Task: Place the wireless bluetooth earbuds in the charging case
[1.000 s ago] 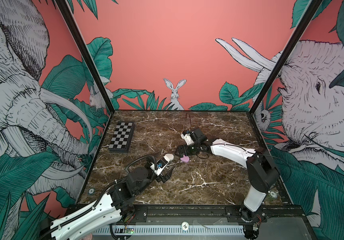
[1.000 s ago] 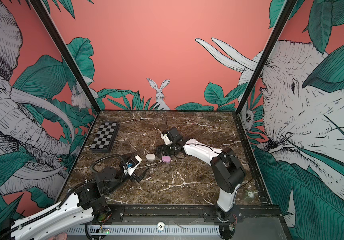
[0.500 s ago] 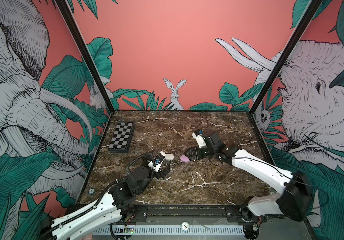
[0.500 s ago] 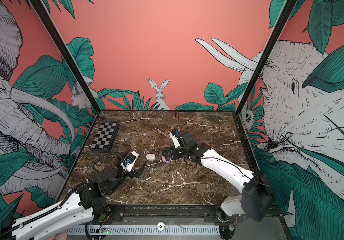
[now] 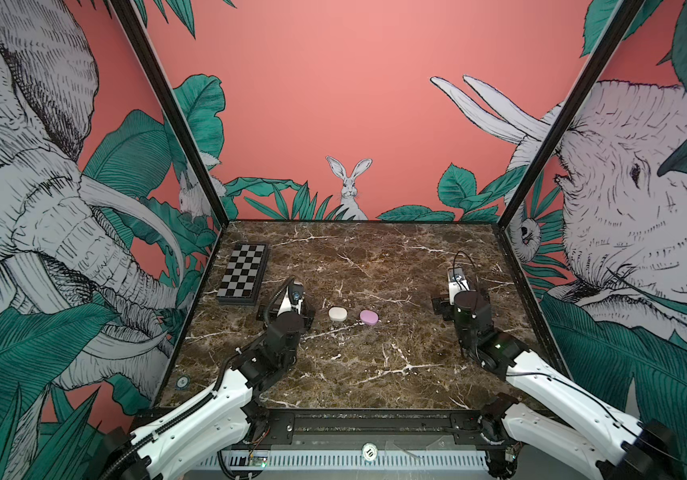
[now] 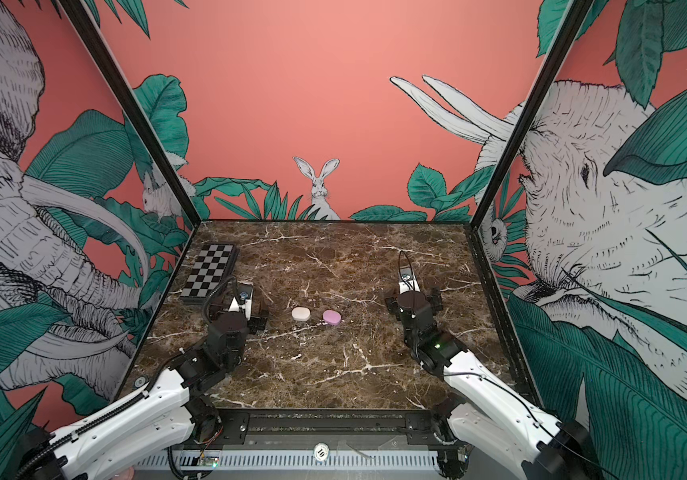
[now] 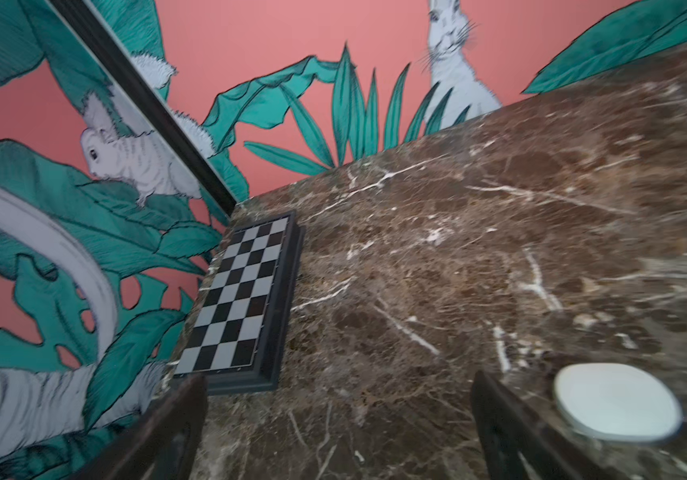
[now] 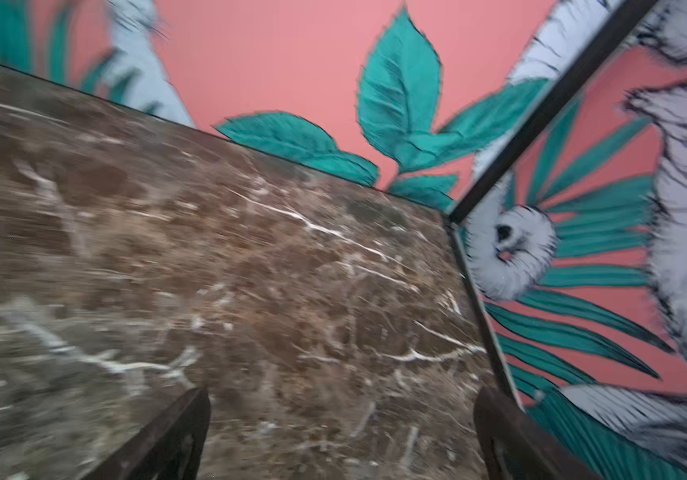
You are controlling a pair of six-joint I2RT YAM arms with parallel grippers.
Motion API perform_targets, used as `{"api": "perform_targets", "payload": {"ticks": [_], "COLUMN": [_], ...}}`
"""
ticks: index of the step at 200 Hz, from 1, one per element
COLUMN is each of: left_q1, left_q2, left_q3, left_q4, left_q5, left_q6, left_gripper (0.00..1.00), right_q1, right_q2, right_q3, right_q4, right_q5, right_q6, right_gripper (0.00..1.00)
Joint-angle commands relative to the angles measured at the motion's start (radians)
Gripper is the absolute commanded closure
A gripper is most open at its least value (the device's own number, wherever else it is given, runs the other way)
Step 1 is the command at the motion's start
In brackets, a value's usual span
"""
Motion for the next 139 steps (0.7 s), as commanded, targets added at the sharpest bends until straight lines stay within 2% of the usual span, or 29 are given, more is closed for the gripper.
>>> {"api": "perform_targets", "payload": {"ticks": [1,16,28,45,57,75,88,101,105,118,126,139], "left_q1": [0.104,0.163,0.202,0.264,0.297,0.352,0.400,0.428,0.434,0.444,0.446,0.462], "left_q2": [0.028,0.076,0.115,0.144,0.163,0.241,0.302,0.384,0.413,0.509,0.551,0.612], "left_q3": [-0.006,0.011,0.040,0.051,0.044,0.004,-0.026,-0.029,-0.022,0.002,0.024,0.057], "left_q4": [0.040,0.024,-0.012,-0.022,-0.003,0.130,0.255,0.365,0.390,0.475,0.513,0.552], "left_q5": [-0.020,-0.017,-0.020,0.001,0.031,0.046,0.107,0.115,0.120,0.138,0.161,0.212], "left_q6": [-0.002,-0.004,-0.031,-0.076,-0.091,-0.082,-0.085,-0.091,-0.090,-0.061,-0.036,0.020], "left_gripper": [0.01,0.01,0.01,0.01,0.01,0.01,0.01,0.01,0.01,0.01,0.01,0.01], "right_q1": [-0.155,-0.284,-0.353,-0.391,-0.402,-0.407,-0.408,-0.409,-0.409,-0.437,-0.471,-0.476], "right_q2": [0.071,0.137,0.199,0.277,0.311,0.428,0.527,0.626,0.628,0.572,0.582,0.587], "right_q3": [-0.050,-0.090,-0.109,-0.129,-0.166,-0.177,-0.212,-0.236,-0.226,-0.134,-0.156,-0.163], "right_q4": [0.273,0.358,0.409,0.489,0.606,0.724,0.879,1.049,1.034,0.742,0.819,0.837], "right_q5": [0.082,-0.037,-0.123,-0.125,-0.233,-0.265,-0.261,-0.269,-0.257,-0.284,-0.358,-0.359], "right_q6": [-0.059,0.011,0.005,0.045,0.021,0.035,0.044,0.022,0.025,0.081,0.088,0.085], "right_gripper": [0.02,0.02,0.02,0.02,0.02,0.02,0.02,0.02,0.02,0.02,0.02,0.02]}}
